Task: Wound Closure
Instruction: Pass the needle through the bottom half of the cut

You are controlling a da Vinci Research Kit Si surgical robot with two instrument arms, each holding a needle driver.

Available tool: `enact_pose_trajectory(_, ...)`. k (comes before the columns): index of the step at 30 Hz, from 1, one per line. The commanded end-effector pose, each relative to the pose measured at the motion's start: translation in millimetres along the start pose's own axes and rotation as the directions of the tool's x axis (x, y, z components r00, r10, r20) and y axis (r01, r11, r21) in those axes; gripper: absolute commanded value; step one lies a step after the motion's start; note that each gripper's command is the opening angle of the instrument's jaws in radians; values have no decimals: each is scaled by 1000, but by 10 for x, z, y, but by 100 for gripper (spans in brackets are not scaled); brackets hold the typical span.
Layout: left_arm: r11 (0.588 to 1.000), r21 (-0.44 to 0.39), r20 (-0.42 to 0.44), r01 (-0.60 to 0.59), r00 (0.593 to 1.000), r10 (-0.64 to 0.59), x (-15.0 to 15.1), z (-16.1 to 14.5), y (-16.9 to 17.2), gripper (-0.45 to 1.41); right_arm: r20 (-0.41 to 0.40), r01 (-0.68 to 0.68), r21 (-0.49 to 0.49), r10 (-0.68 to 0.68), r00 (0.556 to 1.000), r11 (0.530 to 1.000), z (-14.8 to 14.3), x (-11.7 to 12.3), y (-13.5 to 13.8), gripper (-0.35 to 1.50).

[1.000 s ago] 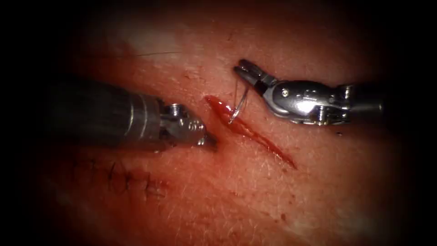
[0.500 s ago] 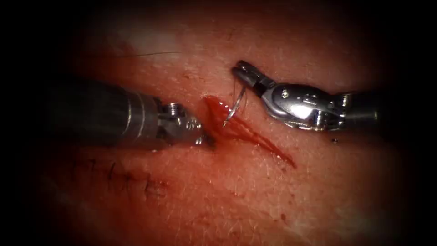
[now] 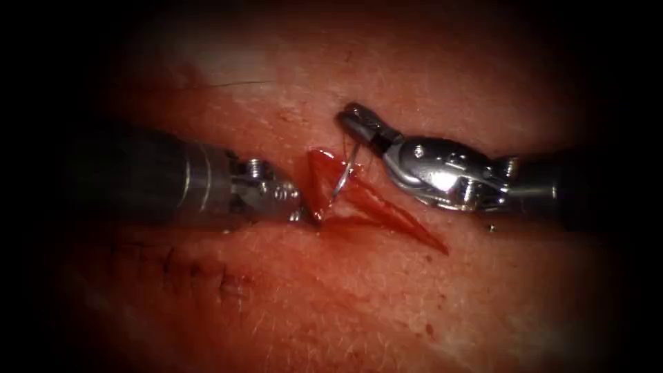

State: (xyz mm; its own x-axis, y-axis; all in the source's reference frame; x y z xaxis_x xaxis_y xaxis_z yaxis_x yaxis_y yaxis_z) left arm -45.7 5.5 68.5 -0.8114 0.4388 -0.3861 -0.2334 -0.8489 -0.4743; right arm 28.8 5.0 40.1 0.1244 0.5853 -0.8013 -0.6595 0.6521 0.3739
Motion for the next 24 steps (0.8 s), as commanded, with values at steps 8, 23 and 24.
enact_pose_trajectory(8, 1000, -5, 0, -3, 1000, 3, -3, 6, 2, -30, 15, -39, 47, 39, 999, 998, 3, -9, -29, -35)
enact_pose_trajectory(23, 1000, -7, 0, -3, 1000, 3, -3, 4, 0, -30, 92, -129, 53, 123, 988, 990, -4, -22, -54, -35)
enact_pose_trajectory(24, 1000, -7, 0, -4, 1000, 4, -3, 4, -1, -30, 95, -134, 58, 128, 987, 989, -4, -23, -55, -35)
